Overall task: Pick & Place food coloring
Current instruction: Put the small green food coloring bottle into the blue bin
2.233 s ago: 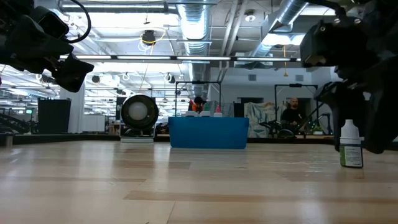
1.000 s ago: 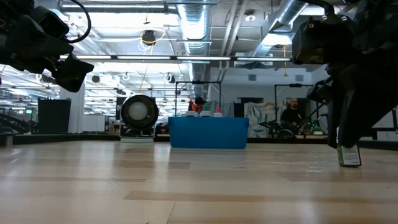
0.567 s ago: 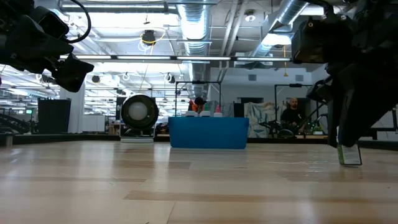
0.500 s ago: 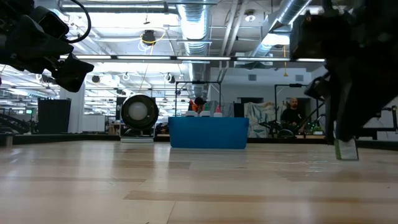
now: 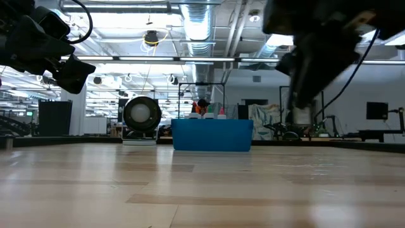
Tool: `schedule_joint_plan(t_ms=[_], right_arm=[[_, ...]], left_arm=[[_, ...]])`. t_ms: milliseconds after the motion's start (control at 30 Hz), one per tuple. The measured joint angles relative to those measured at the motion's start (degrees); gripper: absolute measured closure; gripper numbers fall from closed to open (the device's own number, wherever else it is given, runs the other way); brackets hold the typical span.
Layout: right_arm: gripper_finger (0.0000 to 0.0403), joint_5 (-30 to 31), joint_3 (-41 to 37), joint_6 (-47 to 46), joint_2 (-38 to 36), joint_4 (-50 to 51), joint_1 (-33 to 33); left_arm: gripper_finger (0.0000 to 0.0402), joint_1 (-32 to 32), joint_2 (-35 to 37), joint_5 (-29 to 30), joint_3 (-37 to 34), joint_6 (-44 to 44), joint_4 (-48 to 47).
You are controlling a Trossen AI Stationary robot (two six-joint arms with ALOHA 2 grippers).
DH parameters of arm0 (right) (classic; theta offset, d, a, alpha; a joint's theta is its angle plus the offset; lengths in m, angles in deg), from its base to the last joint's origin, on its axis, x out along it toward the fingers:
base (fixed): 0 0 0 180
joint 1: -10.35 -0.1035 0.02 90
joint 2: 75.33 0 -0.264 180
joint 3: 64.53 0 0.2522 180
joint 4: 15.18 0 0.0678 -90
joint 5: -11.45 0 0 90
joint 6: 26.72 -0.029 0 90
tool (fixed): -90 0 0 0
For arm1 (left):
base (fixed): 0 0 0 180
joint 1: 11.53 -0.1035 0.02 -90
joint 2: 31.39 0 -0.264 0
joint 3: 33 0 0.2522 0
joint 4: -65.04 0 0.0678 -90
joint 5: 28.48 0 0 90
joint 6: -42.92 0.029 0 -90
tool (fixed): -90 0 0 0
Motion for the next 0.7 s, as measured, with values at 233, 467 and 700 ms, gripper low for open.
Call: schedule_joint_plan(t_ms=[233,467,700], right_arm=[[0.0337,0.06,5.76,10.07,0.0,3.59,8.65],[0.0337,1.19,12.97,17.97,0.0,3.48,19.02],[0.0337,1.29,17.86,20.93,-0.02,3.46,27.93]], left_arm=[[0.0168,0.0,0.0,0.06,-0.01,0.0,-0.02],[0.0168,0.01,0.0,1.18,-0.01,0.0,-0.17],[0.0168,0.0,0.0,1.36,0.0,0.0,-0.15]])
